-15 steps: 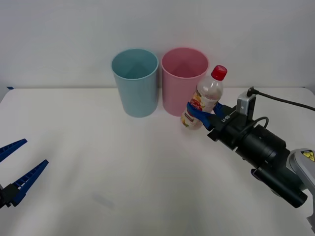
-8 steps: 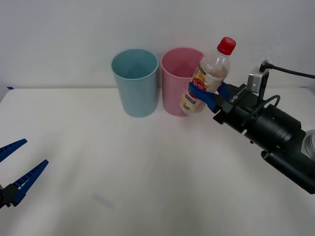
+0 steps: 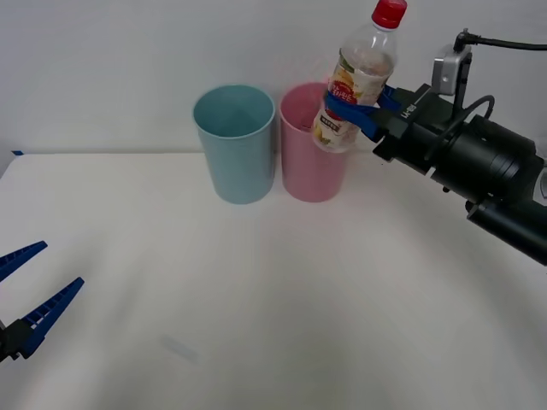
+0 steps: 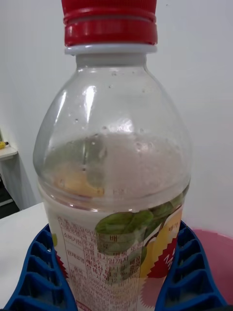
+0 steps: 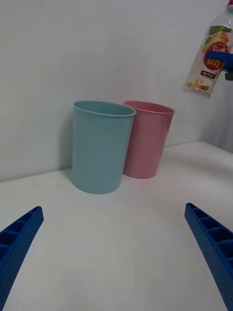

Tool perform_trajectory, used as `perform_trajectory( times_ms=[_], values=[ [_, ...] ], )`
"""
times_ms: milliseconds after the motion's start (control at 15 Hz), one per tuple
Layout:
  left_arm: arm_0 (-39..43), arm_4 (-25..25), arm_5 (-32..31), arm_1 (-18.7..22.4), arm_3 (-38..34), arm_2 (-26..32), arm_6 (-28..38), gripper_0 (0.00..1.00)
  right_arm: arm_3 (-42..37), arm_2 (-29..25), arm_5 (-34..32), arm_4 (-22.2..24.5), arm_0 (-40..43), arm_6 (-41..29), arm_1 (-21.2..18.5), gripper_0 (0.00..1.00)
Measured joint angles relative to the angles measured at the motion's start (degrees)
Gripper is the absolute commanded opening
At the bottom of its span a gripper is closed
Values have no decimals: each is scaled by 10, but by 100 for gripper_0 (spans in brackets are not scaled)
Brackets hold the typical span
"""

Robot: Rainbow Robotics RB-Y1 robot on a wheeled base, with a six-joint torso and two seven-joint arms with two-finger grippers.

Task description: Grasp the object on the table and drop it into the matching bin: aluminum can to the light blue bin, PET bottle to the pink bin.

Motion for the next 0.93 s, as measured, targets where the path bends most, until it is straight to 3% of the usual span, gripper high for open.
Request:
perform_trajectory(
  times_ms=[400,933],
  values=[
    [0,0,0,0,0,0,0,100,157,44,-23,6,-139,-1,8,0],
    [0,0,0,0,0,0,0,100,394,46,-61,66,-290,14,82,0]
  ],
)
